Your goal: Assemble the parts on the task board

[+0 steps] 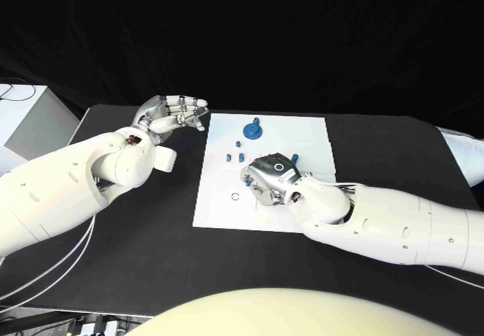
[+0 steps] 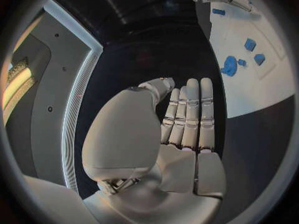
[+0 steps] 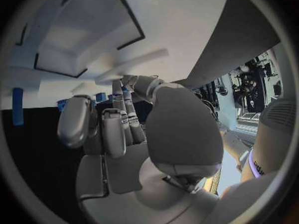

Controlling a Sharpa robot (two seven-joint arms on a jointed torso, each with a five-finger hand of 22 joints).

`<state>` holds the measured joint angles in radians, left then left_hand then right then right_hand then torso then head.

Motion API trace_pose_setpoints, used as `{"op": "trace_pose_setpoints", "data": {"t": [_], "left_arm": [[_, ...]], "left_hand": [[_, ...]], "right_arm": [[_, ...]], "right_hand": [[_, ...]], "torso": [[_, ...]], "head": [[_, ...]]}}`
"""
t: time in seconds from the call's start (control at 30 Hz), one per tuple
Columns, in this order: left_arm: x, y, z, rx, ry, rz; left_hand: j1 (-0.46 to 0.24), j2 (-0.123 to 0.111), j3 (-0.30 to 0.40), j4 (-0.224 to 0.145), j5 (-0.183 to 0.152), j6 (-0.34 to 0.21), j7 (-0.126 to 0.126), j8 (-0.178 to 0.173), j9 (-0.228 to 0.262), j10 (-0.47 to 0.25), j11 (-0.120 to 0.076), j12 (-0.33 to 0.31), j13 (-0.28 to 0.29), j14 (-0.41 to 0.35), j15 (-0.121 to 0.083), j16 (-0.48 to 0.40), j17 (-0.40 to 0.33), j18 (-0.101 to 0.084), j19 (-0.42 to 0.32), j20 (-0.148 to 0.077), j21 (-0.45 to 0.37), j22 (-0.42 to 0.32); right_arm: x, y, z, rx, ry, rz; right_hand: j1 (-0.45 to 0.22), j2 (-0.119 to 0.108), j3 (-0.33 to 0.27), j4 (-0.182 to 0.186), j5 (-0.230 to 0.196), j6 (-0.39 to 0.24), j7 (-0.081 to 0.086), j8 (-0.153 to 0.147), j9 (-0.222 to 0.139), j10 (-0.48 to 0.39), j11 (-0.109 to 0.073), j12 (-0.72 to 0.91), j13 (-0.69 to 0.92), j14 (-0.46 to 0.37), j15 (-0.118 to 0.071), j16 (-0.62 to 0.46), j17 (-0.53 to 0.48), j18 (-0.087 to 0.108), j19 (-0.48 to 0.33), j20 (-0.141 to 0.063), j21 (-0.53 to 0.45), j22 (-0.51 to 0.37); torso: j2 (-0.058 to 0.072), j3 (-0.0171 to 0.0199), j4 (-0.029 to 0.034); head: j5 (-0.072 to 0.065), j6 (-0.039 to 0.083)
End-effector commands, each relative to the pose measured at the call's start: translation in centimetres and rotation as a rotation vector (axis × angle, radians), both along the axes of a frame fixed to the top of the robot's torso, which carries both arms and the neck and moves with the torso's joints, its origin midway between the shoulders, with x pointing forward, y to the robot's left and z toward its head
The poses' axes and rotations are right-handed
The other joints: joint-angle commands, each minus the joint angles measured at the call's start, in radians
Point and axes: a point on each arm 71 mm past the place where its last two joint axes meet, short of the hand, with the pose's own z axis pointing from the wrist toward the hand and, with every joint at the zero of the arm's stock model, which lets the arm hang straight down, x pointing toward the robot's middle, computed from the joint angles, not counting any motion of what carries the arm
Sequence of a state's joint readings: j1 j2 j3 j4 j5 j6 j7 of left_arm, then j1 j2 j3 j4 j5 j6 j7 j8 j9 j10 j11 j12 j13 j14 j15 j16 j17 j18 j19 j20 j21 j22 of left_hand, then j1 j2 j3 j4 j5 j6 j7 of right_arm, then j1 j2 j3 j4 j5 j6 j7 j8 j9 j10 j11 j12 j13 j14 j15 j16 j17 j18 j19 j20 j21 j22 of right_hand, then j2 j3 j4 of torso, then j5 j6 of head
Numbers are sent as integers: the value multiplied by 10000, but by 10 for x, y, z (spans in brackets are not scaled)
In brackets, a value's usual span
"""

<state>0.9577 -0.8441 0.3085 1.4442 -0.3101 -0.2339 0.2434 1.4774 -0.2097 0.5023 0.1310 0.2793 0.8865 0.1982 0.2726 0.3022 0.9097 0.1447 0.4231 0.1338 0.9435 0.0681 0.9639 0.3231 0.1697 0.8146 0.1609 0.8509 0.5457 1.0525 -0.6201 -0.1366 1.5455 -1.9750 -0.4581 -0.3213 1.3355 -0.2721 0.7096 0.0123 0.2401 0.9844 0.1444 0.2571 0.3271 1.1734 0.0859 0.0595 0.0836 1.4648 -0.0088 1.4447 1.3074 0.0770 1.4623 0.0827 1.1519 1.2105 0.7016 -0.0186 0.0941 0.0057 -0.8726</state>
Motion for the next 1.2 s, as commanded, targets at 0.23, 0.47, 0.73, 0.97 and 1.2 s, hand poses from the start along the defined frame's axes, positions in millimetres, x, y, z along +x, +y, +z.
{"op": "trace_pose_setpoints", "data": {"t": [0.23,0.47,0.73,0.97,1.2], "left_arm": [[0,-2,0,-84,26,-120],[0,-2,0,-82,42,-128],[0,-2,-1,-80,59,-145],[0,-2,-1,-78,63,-143],[0,-1,-1,-73,69,-145]], "left_hand": [[42,-8,-72,-5,37,-38,18,4,-15,-101,0,-34,-9,-24,51,-63,-10,118,-4,45,-34,-10],[44,1,-72,-2,37,-46,20,7,-17,-115,2,-30,-14,-29,54,-67,-8,120,-7,49,-40,-13],[45,0,-73,-2,36,-49,21,7,-18,-119,3,-30,-16,-30,54,-68,-7,120,-8,50,-41,-13],[49,-2,-75,-4,36,-56,20,7,-19,-134,5,-31,-20,-33,55,-70,-6,121,-10,52,-44,-15],[49,-2,-75,-4,36,-56,20,7,-19,-134,5,-31,-20,-33,55,-70,-6,121,-10,52,-44,-15]], "right_arm": [[-1,-2,-4,-208,148,-145],[0,-4,-3,-128,61,-294],[1,-7,-1,41,-103,-481],[1,-10,0,107,-164,-636],[-2,-19,7,285,-219,-729]], "right_hand": [[28,-117,6,-100,77,-176,35,-142,-33,-332,61,5,-99,481,105,-104,-97,179,-42,116,-220,-154],[64,-156,-43,-188,93,-369,55,-289,-74,-596,102,9,-159,461,136,-151,-181,199,-64,144,-322,-229],[193,-113,-320,-358,133,-786,-16,-637,-200,-1284,209,15,-199,438,218,-210,-293,227,-92,209,-495,-355],[242,-92,-415,-385,164,-857,-6,-718,-241,-1424,229,14,-201,430,234,-226,-328,236,-98,222,-540,-388],[248,-85,-427,-385,179,-861,3,-728,-247,-1429,228,22,-199,420,235,-249,-372,240,-103,224,-562,-406]], "torso": [[7,5,12],[0,1,12],[0,0,11],[-7,-4,12],[-11,3,-10]], "head": [[-16,0],[-32,0],[-58,0],[-81,0],[-186,133]]}}
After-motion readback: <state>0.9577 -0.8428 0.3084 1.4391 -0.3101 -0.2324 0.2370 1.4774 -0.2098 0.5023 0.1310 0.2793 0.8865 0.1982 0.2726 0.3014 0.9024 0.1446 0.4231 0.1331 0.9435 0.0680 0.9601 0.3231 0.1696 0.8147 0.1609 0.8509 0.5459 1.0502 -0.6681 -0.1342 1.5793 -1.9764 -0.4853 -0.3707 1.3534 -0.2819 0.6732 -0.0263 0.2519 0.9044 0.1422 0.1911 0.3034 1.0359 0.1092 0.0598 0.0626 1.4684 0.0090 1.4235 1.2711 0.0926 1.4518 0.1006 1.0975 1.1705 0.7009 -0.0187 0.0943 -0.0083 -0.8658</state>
